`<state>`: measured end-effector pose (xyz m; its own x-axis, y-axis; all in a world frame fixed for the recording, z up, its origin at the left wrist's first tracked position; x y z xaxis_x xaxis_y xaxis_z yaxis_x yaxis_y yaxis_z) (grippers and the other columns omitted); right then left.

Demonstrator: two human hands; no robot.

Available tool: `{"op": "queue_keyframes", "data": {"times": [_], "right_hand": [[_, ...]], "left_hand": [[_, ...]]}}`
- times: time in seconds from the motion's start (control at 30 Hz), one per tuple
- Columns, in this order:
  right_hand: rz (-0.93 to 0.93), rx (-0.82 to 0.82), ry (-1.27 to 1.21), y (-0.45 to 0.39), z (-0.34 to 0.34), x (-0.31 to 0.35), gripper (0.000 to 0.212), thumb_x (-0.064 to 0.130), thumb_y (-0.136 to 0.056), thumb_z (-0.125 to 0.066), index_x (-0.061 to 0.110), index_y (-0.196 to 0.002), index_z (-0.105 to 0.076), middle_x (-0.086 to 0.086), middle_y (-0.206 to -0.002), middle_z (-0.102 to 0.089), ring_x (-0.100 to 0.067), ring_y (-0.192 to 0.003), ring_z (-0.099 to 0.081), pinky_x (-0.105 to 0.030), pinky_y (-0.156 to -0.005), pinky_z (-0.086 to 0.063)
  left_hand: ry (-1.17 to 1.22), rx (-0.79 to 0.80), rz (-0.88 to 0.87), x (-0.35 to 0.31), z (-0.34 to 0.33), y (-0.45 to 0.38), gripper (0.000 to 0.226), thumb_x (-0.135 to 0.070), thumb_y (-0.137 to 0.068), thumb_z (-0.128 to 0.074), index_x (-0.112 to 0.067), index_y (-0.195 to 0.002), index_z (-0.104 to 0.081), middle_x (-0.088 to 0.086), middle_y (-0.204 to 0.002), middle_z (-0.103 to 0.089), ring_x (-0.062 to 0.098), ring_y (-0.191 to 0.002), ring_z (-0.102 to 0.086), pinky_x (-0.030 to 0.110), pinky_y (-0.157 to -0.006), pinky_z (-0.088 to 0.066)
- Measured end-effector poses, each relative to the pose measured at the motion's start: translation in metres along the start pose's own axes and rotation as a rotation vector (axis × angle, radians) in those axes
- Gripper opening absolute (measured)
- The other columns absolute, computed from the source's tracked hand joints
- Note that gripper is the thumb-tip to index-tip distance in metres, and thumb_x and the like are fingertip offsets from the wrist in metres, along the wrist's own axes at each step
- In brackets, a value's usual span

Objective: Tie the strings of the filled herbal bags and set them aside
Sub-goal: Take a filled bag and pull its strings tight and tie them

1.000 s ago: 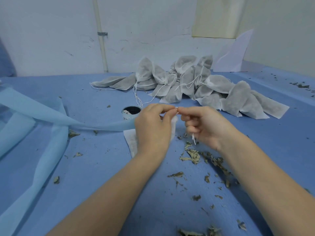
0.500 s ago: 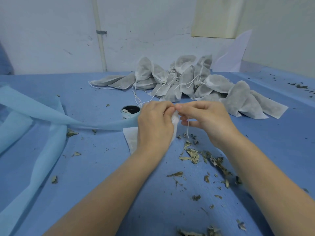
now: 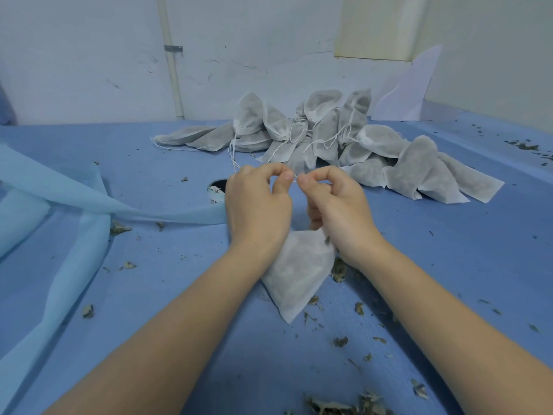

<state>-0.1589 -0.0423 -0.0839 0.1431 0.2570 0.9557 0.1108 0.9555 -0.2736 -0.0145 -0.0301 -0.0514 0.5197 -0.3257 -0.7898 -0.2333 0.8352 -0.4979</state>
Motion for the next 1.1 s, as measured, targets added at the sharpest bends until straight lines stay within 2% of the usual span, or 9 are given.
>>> {"op": "queue_keyframes", "data": {"times": [0.2, 0.43, 0.53, 0.6, 0.7, 0.77, 0.9, 1.03, 1.1], "right_hand": [[0.071, 0.006, -0.051, -0.003, 0.001, 0.007, 0.009, 0.024, -0.088, -0.068, 0.024, -0.08, -0.068, 0.014, -0.041, -0.034, -0.004, -0.037, -0.028, -0.015, -0.04, -0.026], [-0.014, -0.212, -0.439, -0.003, 0.024, 0.0, 0.02, 0.012, -0.088, -0.066, 0.014, -0.068, -0.062, 0.011, -0.037, -0.028, -0.006, -0.033, -0.022, -0.015, -0.036, -0.023], [-0.079, -0.397, -0.648, -0.003, 0.042, -0.011, 0.03, 0.009, -0.088, -0.066, 0.014, -0.06, -0.057, 0.01, -0.039, -0.022, -0.007, -0.034, -0.017, -0.015, -0.035, -0.02], [-0.116, -0.539, -0.726, 0.0, 0.056, -0.02, 0.039, 0.01, -0.087, -0.066, 0.018, -0.052, -0.053, 0.01, -0.04, -0.021, -0.007, -0.034, -0.017, -0.015, -0.035, -0.019], [-0.155, -0.637, -0.668, 0.002, 0.069, -0.03, 0.038, 0.015, -0.086, -0.068, 0.02, -0.054, -0.05, 0.01, -0.042, -0.025, -0.007, -0.037, -0.02, -0.017, -0.037, -0.022], [-0.165, -0.585, -0.615, -0.002, 0.068, -0.032, 0.042, 0.017, -0.084, -0.069, 0.023, -0.047, -0.052, 0.01, -0.044, -0.028, -0.009, -0.04, -0.023, -0.019, -0.041, -0.025], [-0.113, -0.374, -0.343, -0.011, 0.053, -0.02, 0.041, 0.02, -0.08, -0.071, 0.027, -0.041, -0.061, 0.013, -0.048, -0.046, -0.005, -0.046, -0.041, -0.015, -0.047, -0.037], [0.05, -0.123, -0.089, -0.008, 0.031, 0.005, 0.014, 0.019, -0.079, -0.074, 0.026, -0.067, -0.074, 0.015, -0.066, -0.068, 0.003, -0.064, -0.059, -0.011, -0.059, -0.044], [0.097, -0.069, 0.023, -0.006, 0.027, 0.011, 0.009, 0.021, -0.078, -0.076, 0.027, -0.071, -0.075, 0.013, -0.076, -0.072, 0.001, -0.078, -0.064, -0.014, -0.07, -0.049]], "left_hand": [[0.033, -0.131, 0.046, 0.002, 0.02, -0.008, 0.017, -0.023, -0.094, -0.055, -0.019, -0.101, -0.07, 0.004, -0.1, -0.06, 0.02, -0.101, -0.052, 0.022, -0.079, -0.028], [0.138, 0.037, 0.048, 0.001, -0.003, 0.001, 0.007, -0.03, -0.088, -0.061, -0.025, -0.093, -0.06, -0.007, -0.083, -0.044, 0.015, -0.087, -0.045, 0.023, -0.079, -0.034], [0.27, 0.138, 0.279, 0.021, -0.018, 0.007, 0.032, -0.044, -0.082, -0.065, -0.021, -0.104, -0.058, -0.009, -0.087, -0.053, 0.005, -0.079, -0.051, 0.021, -0.07, -0.038], [0.495, 0.285, 0.546, 0.035, -0.041, 0.021, 0.046, -0.048, -0.073, -0.072, -0.016, -0.104, -0.059, -0.007, -0.092, -0.061, 0.01, -0.087, -0.06, 0.025, -0.078, -0.048], [0.846, 0.479, 0.801, 0.037, -0.072, 0.043, 0.045, -0.027, -0.076, -0.073, -0.006, -0.113, -0.059, 0.009, -0.1, -0.069, 0.025, -0.09, -0.069, 0.037, -0.081, -0.057], [0.925, 0.458, 0.824, 0.039, -0.076, 0.043, 0.047, -0.008, -0.08, -0.069, 0.004, -0.122, -0.052, 0.017, -0.108, -0.068, 0.028, -0.093, -0.068, 0.035, -0.077, -0.058], [0.971, 0.442, 0.761, 0.035, -0.072, 0.038, 0.025, 0.004, -0.084, -0.059, 0.009, -0.109, -0.06, 0.018, -0.093, -0.069, 0.025, -0.079, -0.068, 0.032, -0.072, -0.058], [1.021, 0.502, 0.778, 0.031, -0.074, 0.042, 0.026, -0.01, -0.09, -0.052, 0.0, -0.113, -0.06, 0.021, -0.104, -0.067, 0.035, -0.094, -0.066, 0.048, -0.072, -0.058], [1.064, 0.511, 0.776, 0.029, -0.072, 0.041, 0.032, -0.024, -0.089, -0.053, -0.001, -0.109, -0.062, 0.018, -0.095, -0.069, 0.035, -0.09, -0.067, 0.051, -0.073, -0.057]]}}
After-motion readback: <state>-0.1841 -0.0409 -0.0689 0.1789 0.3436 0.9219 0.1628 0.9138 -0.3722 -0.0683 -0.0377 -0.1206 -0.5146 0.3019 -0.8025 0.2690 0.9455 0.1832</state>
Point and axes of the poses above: each hand's wrist, its own y-axis away from the middle knuckle, its own z-axis out of the back of the hand, x = y × z, the point moved 10 cm from there along -y, towards the middle knuckle
